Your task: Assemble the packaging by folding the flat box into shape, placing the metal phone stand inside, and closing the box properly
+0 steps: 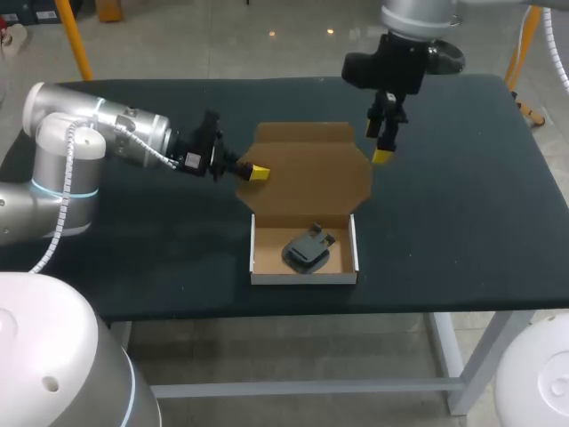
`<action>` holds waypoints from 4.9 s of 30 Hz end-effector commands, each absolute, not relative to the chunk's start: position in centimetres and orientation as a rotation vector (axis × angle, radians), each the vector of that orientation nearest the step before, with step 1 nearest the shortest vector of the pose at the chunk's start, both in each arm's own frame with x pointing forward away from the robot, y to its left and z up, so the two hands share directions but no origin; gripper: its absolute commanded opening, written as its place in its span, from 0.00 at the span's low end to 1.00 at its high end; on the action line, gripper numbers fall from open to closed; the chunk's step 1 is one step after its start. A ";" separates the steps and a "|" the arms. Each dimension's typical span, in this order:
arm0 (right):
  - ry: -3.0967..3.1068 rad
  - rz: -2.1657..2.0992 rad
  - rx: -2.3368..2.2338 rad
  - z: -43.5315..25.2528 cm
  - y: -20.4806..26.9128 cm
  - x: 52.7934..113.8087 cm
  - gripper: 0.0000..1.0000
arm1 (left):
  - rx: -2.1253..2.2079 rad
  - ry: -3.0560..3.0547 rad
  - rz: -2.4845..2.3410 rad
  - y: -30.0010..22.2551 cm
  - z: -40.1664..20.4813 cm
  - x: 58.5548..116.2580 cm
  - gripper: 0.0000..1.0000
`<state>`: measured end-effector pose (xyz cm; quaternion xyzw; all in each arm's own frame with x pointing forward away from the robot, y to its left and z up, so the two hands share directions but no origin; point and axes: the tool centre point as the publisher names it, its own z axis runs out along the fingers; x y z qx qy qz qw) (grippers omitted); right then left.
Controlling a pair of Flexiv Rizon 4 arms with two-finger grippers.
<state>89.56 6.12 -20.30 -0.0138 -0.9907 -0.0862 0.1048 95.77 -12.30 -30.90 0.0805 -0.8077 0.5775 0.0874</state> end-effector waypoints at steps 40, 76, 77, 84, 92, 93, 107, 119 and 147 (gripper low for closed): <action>-2.930 -0.242 -0.021 -19.5 6.6 89.6 1.00 | 0.088 -2.539 1.780 -12.0 -30.7 94.0 0.00; -2.934 -0.231 -0.010 -19.4 7.6 89.3 1.00 | -0.042 -2.716 1.880 -11.7 -30.4 92.0 0.00; -2.934 -0.230 -0.011 -19.4 7.6 89.3 1.00 | -0.045 -2.717 1.883 -11.7 -30.4 92.0 0.00; -2.934 -0.226 -0.010 -19.4 7.6 89.3 1.00 | -0.074 -2.723 1.893 -11.7 -30.5 91.8 0.00; -2.935 -0.223 -0.007 -19.3 7.7 89.2 1.00 | -0.082 -2.728 1.885 -11.8 -30.6 92.0 0.00; -2.935 -0.223 -0.007 -19.3 7.7 89.2 1.00 | -0.082 -2.728 1.884 -11.8 -30.5 92.0 0.00; -3.057 -0.249 0.031 -18.4 8.9 90.3 1.00 | -0.081 -2.727 1.882 -11.9 -30.5 92.0 0.00; -3.140 -0.272 0.208 -17.1 11.9 92.7 1.00 | -0.081 -2.727 1.882 -11.9 -30.5 92.0 0.00; -3.160 -0.159 0.327 -20.7 16.9 94.7 0.42 | -0.081 -2.727 1.882 -11.9 -30.5 92.0 0.00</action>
